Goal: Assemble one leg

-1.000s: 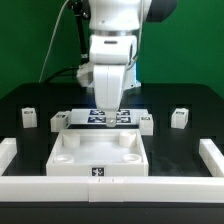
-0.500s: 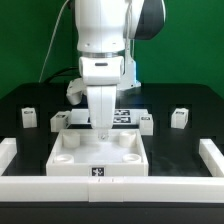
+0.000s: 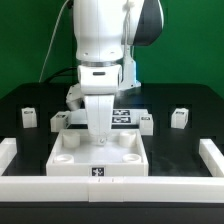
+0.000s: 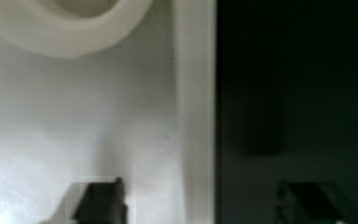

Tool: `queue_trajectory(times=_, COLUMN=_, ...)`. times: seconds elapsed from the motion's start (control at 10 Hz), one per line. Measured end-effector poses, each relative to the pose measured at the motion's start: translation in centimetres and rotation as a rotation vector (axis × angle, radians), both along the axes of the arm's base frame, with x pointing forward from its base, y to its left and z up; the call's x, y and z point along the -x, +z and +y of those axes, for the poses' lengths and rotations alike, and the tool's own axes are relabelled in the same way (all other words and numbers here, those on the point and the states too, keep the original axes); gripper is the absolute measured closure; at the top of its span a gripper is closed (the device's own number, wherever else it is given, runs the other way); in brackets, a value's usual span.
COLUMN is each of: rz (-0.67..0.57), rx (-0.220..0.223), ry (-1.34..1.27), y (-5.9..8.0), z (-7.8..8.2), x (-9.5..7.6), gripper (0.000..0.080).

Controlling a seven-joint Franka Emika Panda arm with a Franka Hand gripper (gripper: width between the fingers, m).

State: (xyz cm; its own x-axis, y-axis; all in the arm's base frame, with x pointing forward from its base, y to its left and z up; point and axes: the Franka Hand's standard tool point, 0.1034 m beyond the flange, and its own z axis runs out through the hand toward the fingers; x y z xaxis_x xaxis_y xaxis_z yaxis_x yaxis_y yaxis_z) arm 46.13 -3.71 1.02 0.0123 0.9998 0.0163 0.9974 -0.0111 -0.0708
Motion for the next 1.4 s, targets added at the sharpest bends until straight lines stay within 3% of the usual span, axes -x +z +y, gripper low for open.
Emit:
queue_trajectory(times=0.1, rz=0.0, rx=0.0, ry=0.0, y=0.0, z=0.0, x=0.0, gripper=0.0542)
queue_trajectory(times=0.2, rz=0.0, rx=0.0, ry=0.0, y=0.0, z=0.0, x=0.0, gripper=0.0542)
queue_trajectory(times=0.3, rz=-0.001, rx=0.0, ry=0.0, y=0.0, z=0.0, x=0.0, gripper=0.0718)
queue_trajectory(times=1.0, rz=-0.011, rx=0.0, ry=0.0, y=0.2, z=0.2, x=-0.3, gripper=0.0739)
queue_trajectory(times=1.4, rz=-0.021, rx=-0.024, ry=0.006, y=0.3, z=5.5, x=-1.1, gripper=0.0739)
